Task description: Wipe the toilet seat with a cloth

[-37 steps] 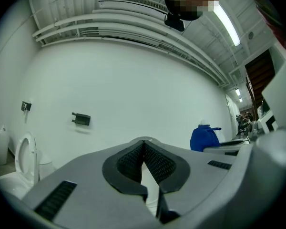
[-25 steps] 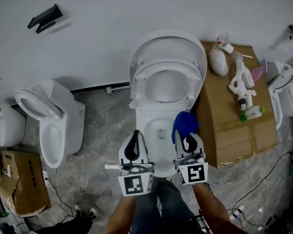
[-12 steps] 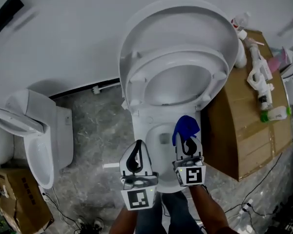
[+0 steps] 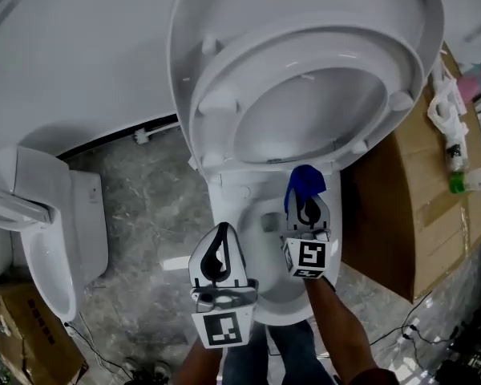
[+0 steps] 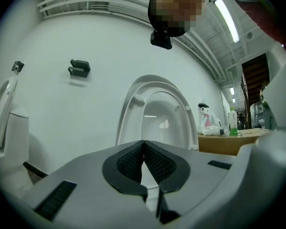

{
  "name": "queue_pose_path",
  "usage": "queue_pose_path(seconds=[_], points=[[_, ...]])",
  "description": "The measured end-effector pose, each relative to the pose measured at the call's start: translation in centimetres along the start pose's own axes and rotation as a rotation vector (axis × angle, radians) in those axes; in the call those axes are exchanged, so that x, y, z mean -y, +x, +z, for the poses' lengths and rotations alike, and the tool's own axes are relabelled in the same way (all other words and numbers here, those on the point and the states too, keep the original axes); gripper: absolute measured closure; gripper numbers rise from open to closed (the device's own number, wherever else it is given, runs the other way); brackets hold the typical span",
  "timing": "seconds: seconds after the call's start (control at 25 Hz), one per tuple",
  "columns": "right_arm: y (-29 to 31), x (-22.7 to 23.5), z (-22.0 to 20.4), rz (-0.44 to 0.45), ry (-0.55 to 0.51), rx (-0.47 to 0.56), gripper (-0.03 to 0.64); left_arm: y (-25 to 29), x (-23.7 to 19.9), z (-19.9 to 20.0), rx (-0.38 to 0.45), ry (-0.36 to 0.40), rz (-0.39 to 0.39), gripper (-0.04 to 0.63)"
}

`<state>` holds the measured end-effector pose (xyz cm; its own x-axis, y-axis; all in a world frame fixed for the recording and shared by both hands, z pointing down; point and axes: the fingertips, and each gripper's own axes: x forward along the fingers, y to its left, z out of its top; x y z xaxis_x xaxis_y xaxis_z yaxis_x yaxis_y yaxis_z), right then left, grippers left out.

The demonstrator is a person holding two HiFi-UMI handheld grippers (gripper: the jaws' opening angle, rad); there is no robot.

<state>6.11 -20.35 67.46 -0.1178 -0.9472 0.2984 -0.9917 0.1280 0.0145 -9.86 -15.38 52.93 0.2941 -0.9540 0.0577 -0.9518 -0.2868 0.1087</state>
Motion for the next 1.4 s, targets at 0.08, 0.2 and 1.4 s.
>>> queue_pose_path(seconds=[0.08,0.2,1.4], points=[[1.2,0.3,-0.4,-0.014,-0.008,-0.008,0.56,0.2,-0.3,-0.6,0.006,0.004,0.01,0.578],[2.7,0.1,-0.6,-0.014,0.006,-0.018,0.559,0.5,-1.3,-0.9,0.015,0.005,0.039,0.578],[5.4,-15.6,4.9,0.267,0.931,0.0,0.558,-2.7,-10.7,3.7,-0.03,0.008,0.178,0.578]])
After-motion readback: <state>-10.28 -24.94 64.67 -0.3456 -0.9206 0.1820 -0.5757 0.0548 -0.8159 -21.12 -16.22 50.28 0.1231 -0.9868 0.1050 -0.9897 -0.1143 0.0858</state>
